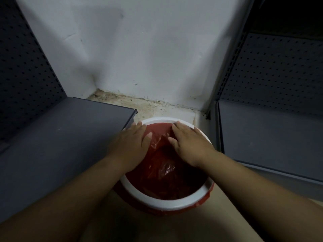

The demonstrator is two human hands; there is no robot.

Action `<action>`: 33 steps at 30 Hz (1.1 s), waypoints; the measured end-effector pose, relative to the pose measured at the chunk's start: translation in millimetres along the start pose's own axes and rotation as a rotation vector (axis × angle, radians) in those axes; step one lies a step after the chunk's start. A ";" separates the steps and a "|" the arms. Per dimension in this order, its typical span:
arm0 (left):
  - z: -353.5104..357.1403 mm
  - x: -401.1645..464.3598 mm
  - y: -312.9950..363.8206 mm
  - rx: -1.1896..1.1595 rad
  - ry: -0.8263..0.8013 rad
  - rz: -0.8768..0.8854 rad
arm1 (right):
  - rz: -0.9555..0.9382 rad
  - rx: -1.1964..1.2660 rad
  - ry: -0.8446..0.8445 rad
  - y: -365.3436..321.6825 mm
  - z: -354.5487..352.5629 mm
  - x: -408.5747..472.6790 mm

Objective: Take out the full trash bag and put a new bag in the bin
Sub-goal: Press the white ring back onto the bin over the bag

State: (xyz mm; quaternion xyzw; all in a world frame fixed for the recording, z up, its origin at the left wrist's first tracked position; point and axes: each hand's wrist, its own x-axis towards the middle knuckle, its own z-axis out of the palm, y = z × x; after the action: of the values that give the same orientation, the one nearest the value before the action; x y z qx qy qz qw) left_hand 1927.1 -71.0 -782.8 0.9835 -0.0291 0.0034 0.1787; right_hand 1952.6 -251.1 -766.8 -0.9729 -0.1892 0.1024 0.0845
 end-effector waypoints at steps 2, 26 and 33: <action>0.8 -15.6 6.3 -0.007 -0.009 0.018 | -0.012 0.012 -0.015 -5.8 5.5 -20.7; -1.0 -15.3 -4.3 -0.192 0.113 -0.078 | 0.132 0.142 0.161 19.0 2.3 -23.4; 7.8 -12.3 -7.7 -0.323 0.119 -0.126 | 0.145 0.149 0.160 28.7 15.9 -15.8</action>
State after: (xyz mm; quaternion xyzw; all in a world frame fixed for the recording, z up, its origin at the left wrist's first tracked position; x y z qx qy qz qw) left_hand 1915.2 -65.8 -792.9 0.9399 0.0432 0.0457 0.3357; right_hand 1944.6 -281.4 -785.3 -0.9802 -0.1029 0.0439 0.1636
